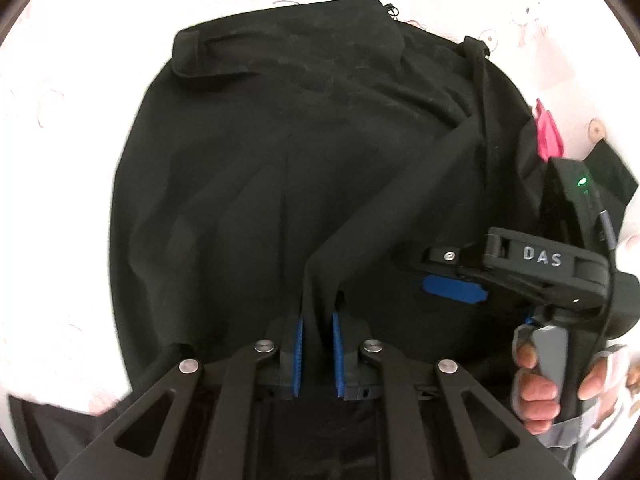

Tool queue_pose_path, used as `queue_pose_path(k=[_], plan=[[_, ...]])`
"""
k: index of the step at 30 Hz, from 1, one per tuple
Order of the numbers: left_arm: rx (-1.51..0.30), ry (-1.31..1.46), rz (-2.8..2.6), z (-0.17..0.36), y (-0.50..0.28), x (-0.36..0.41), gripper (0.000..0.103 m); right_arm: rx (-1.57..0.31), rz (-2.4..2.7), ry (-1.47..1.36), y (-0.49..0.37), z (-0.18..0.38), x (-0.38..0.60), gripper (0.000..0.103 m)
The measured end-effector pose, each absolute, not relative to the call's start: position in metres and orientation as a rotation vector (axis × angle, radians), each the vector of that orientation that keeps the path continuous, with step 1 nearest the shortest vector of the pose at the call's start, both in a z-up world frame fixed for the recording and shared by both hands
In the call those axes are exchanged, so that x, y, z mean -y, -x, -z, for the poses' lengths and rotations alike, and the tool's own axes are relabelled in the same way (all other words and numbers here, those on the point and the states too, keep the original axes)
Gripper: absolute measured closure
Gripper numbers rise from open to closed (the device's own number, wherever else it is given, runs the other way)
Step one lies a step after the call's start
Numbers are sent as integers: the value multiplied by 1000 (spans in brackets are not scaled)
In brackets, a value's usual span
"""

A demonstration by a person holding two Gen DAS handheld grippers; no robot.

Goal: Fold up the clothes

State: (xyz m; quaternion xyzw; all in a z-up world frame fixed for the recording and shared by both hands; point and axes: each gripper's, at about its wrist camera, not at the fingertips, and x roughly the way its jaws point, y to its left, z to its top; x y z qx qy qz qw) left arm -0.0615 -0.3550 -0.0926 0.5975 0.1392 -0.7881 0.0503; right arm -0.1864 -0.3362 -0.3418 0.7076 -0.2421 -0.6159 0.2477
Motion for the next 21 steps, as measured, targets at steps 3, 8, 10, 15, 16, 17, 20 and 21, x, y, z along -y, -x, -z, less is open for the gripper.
queue_pose_path(k=[3, 8, 10, 15, 16, 17, 20, 21], plan=[[-415, -1833, 2363, 106, 67, 370, 93, 675, 1689, -1943, 179, 343, 338, 39], [-449, -1858, 2296, 131, 72, 397, 93, 788, 1724, -1886, 169, 348, 334, 39], [-484, -1863, 2279, 139, 73, 406, 92, 802, 1727, -1857, 172, 349, 338, 39], [-511, -1842, 2291, 145, 74, 411, 91, 761, 1735, -1788, 180, 349, 361, 39], [-511, -1835, 2298, 145, 74, 410, 91, 754, 1722, -1786, 180, 350, 366, 39], [-511, -1828, 2305, 145, 74, 409, 91, 748, 1701, -1781, 180, 350, 373, 39], [-530, -1795, 2333, 143, 73, 408, 91, 718, 1672, -1779, 175, 350, 385, 53], [-581, -1759, 2355, 137, 70, 409, 92, 687, 1672, -1784, 173, 350, 390, 64]])
